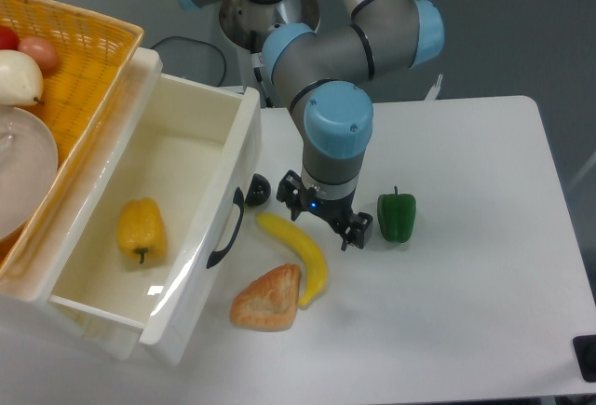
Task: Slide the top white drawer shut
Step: 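Lower the open gripper toward the side of the open white drawer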
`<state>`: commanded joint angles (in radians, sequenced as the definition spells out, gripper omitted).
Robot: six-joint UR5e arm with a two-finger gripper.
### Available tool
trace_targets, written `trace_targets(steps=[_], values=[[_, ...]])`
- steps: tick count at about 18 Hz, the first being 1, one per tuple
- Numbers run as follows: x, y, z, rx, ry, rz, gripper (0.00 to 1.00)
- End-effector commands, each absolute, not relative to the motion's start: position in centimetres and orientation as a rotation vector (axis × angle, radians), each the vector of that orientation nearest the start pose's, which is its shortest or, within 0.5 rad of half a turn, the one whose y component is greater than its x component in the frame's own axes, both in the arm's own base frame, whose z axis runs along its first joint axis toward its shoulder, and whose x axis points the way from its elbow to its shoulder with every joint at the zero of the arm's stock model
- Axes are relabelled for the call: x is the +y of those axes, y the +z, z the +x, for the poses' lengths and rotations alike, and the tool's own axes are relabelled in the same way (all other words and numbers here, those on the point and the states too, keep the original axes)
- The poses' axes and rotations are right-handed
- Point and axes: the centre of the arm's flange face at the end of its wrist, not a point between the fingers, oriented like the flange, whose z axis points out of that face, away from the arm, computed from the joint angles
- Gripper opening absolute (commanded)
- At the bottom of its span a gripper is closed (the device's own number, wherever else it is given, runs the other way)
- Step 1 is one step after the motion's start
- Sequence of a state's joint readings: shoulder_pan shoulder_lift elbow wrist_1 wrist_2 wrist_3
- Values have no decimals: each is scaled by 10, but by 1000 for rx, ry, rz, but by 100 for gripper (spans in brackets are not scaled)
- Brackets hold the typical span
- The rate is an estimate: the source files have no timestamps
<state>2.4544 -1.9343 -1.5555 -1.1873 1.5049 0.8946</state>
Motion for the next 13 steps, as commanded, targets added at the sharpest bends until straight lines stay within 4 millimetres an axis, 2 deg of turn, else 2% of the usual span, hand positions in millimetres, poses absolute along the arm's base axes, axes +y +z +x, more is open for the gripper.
trace_targets(steps=[2, 6, 9, 13], values=[[505, 329, -393, -92, -29, -3063, 100], [510, 324, -394, -182, -16, -3047, 100], [522, 320, -387, -240, -37, -3015, 100], [530, 318, -380, -232, -35, -3008, 100]])
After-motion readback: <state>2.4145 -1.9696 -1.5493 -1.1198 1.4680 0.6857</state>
